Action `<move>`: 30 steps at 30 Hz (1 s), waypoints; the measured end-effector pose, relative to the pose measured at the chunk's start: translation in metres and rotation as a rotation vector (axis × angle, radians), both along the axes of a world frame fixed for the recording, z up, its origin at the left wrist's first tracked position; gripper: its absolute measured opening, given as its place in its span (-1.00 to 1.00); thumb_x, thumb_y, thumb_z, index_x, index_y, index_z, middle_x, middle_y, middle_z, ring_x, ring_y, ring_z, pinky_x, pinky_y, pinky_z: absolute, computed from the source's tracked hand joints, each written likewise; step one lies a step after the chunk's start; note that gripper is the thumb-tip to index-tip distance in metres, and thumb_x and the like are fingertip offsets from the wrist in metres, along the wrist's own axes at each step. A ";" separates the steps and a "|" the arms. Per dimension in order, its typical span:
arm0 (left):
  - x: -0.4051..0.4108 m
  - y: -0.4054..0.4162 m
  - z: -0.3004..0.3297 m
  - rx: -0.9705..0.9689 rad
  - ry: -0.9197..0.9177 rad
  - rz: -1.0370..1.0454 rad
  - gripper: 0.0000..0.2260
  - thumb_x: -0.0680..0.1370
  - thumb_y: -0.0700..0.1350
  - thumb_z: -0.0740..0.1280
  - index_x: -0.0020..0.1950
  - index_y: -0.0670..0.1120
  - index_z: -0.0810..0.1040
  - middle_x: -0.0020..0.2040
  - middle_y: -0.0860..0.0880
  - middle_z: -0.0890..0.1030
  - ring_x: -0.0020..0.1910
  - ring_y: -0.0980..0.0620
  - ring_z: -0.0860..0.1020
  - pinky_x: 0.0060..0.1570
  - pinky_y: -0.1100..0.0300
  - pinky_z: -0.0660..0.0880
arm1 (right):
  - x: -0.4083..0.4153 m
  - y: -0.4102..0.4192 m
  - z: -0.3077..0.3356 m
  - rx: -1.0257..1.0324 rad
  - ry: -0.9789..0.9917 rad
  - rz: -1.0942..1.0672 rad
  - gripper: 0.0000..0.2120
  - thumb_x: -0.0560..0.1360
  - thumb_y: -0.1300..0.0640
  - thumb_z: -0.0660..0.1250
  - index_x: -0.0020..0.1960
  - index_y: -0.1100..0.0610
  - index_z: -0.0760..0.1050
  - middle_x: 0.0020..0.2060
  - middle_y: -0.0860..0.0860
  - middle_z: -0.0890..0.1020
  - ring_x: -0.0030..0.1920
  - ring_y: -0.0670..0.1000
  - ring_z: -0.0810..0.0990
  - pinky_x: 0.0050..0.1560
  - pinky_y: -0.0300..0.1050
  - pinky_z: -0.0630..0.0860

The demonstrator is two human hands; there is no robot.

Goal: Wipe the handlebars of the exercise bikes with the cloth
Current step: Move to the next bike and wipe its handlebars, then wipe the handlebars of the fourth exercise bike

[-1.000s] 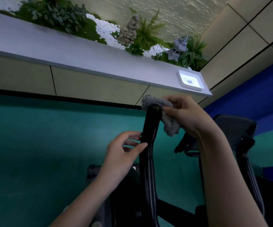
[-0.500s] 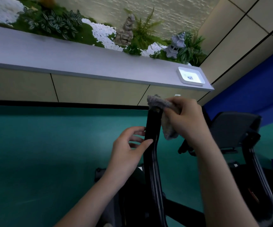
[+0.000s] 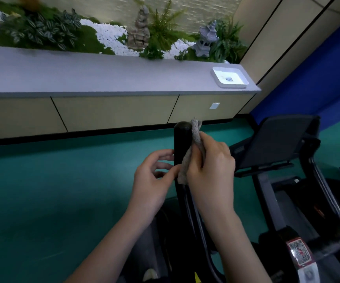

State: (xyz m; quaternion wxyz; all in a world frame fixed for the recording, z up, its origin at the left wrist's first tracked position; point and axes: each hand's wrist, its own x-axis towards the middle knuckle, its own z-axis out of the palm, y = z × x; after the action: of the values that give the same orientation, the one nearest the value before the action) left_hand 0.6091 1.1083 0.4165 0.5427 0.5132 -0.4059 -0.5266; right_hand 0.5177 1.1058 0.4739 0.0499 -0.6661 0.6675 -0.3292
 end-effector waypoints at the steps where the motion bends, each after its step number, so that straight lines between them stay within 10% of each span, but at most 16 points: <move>1: 0.000 0.000 0.001 -0.001 0.000 -0.002 -0.72 0.43 -0.34 0.40 -0.05 0.04 0.56 -0.10 0.06 0.61 -0.27 0.16 0.54 -0.11 0.14 0.51 | 0.000 0.001 0.000 -0.008 -0.005 0.000 -0.76 0.53 0.33 0.24 0.17 0.28 0.54 -0.20 0.12 0.61 -0.10 0.15 0.50 -0.18 -0.13 0.34; 17: 0.020 0.027 0.008 -0.041 -0.262 -0.037 -0.76 0.46 -0.22 0.42 0.10 -0.04 0.57 -0.04 0.06 0.61 -0.21 0.17 0.55 -0.14 0.29 0.47 | -0.016 0.028 0.016 -0.028 -0.657 0.100 -0.82 0.53 0.29 0.30 0.04 0.08 0.60 -0.17 -0.09 0.67 -0.14 -0.10 0.63 -0.14 -0.24 0.53; 30: 0.054 0.168 -0.001 0.006 -1.119 0.070 -0.56 0.54 0.07 0.29 0.36 -0.09 0.42 0.30 -0.03 0.49 0.29 -0.03 0.43 0.29 0.01 0.34 | -0.001 0.100 -0.013 0.228 -0.805 0.470 -0.82 0.53 0.25 0.31 0.08 0.07 0.60 -0.08 0.01 0.69 -0.05 0.00 0.65 -0.01 -0.03 0.59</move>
State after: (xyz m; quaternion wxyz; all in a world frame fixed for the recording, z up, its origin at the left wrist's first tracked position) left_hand 0.6630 1.2767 0.4156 0.2602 0.7292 -0.6132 -0.1569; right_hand 0.5163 1.2058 0.4612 0.4501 -0.6089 0.4582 -0.4656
